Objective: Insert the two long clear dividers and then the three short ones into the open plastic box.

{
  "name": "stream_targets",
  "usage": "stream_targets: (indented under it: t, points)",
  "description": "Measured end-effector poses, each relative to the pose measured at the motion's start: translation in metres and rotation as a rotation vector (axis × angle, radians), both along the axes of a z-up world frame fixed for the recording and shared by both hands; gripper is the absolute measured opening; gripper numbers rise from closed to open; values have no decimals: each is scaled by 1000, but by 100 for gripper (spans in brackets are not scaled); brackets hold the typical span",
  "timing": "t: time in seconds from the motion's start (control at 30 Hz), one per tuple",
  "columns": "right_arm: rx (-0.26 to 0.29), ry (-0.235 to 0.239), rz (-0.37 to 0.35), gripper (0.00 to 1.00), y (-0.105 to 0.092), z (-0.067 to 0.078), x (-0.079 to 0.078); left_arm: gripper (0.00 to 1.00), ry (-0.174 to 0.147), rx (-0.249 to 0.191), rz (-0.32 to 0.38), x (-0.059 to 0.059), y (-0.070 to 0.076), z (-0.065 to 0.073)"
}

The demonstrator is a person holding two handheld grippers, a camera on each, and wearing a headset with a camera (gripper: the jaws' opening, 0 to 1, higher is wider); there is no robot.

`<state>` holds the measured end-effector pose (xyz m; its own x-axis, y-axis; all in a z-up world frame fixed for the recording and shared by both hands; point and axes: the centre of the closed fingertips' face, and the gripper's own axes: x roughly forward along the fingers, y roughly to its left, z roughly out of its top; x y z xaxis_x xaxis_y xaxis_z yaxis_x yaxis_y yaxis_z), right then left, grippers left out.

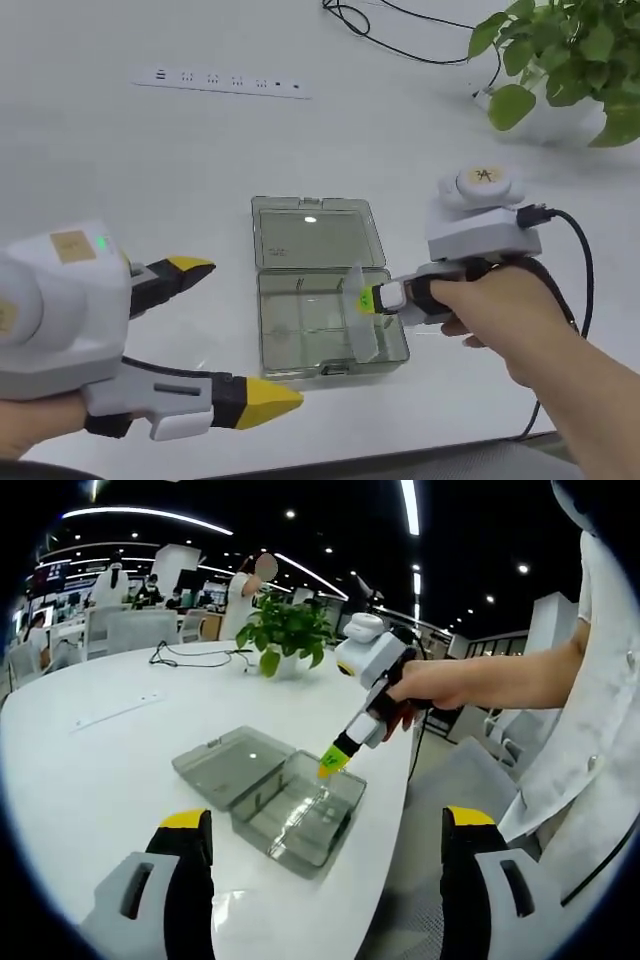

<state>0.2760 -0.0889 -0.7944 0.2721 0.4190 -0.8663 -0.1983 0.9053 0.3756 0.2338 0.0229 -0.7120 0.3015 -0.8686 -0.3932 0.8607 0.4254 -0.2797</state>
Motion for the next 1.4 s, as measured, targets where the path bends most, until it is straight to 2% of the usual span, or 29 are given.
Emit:
stream_targets:
  t: [0.47, 0.6, 0.8, 0.93, 1.1, 1.4]
  points:
    - [2, 11, 16, 9, 2, -20, 2, 97, -3, 9, 11, 0, 2, 2]
    - [13, 10, 11, 10, 3, -20, 1, 96, -7, 8, 17, 0, 2, 3]
    - [53, -16, 11, 11, 3, -19, 0, 96, -10, 12, 25, -1, 2, 5]
    - [115, -24, -20, 13, 5, -14, 0, 96, -14, 15, 34, -3, 3, 7]
    - [156, -42, -29, 17, 7, -7, -1, 95, -21, 23, 45, -6, 4, 10]
    - [229, -129, -6, 21, 10, 25, 3, 95, -31, 33, 78, -12, 7, 17]
